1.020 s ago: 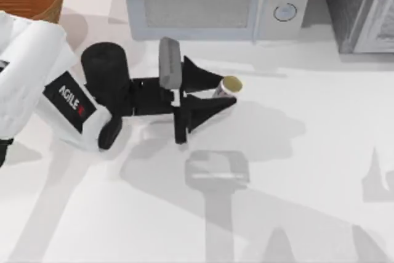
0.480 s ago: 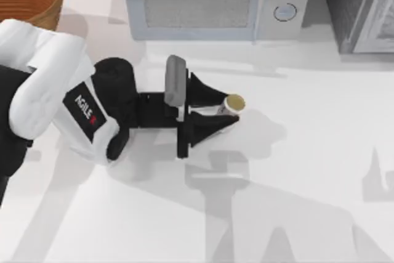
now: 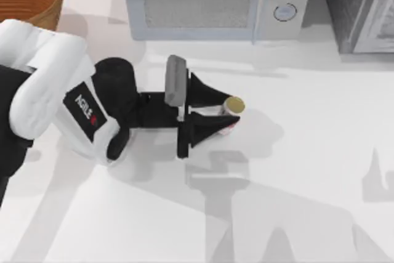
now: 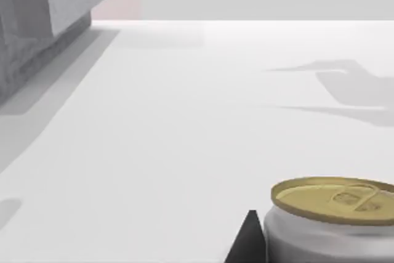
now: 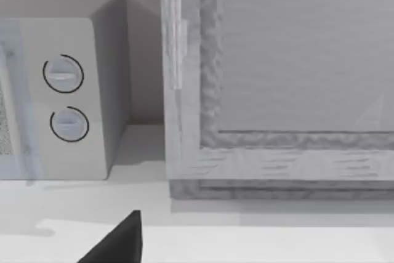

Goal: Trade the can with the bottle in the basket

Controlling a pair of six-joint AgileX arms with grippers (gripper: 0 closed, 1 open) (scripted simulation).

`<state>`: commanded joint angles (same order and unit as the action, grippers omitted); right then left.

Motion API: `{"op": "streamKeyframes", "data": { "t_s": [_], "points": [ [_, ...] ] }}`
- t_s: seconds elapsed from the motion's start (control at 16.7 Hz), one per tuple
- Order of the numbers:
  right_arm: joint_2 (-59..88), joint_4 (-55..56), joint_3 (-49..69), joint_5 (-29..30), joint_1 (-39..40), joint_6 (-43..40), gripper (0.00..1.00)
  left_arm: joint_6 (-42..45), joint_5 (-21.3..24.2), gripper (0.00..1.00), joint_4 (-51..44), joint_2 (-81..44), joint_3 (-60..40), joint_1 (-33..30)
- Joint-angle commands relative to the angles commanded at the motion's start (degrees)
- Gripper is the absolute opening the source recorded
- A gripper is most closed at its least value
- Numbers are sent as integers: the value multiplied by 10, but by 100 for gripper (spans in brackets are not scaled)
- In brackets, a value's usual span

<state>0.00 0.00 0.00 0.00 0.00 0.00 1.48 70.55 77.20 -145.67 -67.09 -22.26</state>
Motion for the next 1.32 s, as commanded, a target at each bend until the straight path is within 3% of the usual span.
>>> {"op": "streamKeyframes", "data": {
  "t_s": [0.36, 1.02, 1.32],
  "points": [
    [0, 0, 0, 0, 0, 0, 100, 0, 0, 98, 0, 0, 0, 0],
    [0, 0, 0, 0, 0, 0, 100, -2, -2, 100, -4, 6, 5, 5],
    [0, 0, 0, 0, 0, 0, 100, -12, -48, 100, -70, 124, 95, 45]
  ]
}}
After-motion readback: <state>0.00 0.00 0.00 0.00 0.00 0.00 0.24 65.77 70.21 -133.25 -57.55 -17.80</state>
